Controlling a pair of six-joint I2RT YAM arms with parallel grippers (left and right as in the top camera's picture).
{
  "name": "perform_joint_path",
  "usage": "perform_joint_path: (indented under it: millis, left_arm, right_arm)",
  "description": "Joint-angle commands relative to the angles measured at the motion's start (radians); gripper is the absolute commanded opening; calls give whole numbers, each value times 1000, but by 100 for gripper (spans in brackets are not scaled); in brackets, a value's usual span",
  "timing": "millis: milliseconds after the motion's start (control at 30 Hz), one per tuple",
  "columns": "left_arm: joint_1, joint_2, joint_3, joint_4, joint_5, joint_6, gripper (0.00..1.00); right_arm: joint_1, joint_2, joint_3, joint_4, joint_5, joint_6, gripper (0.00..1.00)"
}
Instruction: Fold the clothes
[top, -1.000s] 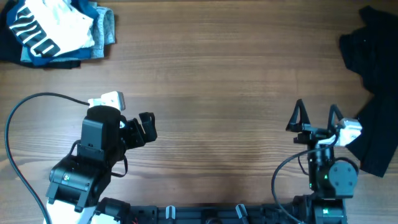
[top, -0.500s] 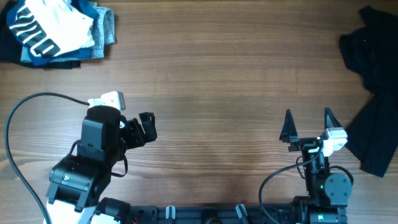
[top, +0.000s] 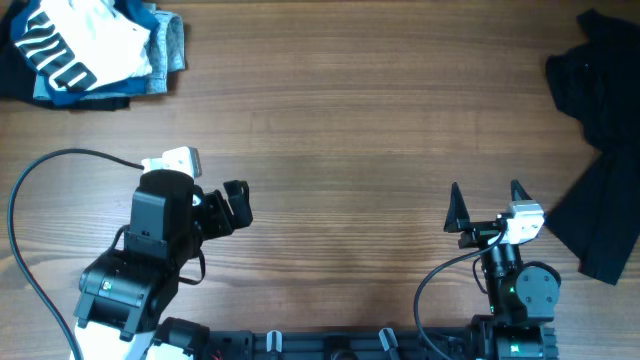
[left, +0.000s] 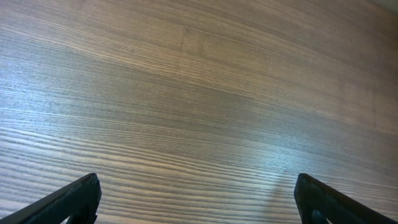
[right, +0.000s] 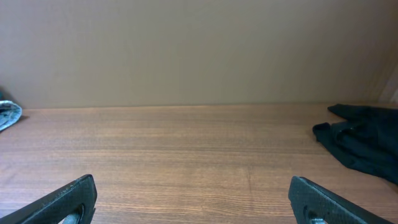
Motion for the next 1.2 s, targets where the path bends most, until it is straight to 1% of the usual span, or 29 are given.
perform_joint_path:
  millis: [0,900,967,1067,1167]
  left_arm:
    - [-5,0,-2,2,-13,-9,100]
    - [-5,0,-2,1,-13,-9,100]
    - [-3,-1,-2,-1,-18,23,100]
    - [1,-12,-4,1,-33,29,100]
    - [35,-65,-32,45,-42,39,100]
  right_arm:
    - [1,4,-1,5,-18,-14,100]
    - [1,5,-1,5,-18,-14,100]
    - [1,5,-1,5,-18,-14,100]
    - [1,5,-1,5,-18,-14,100]
    - [1,5,-1,5,-18,-14,100]
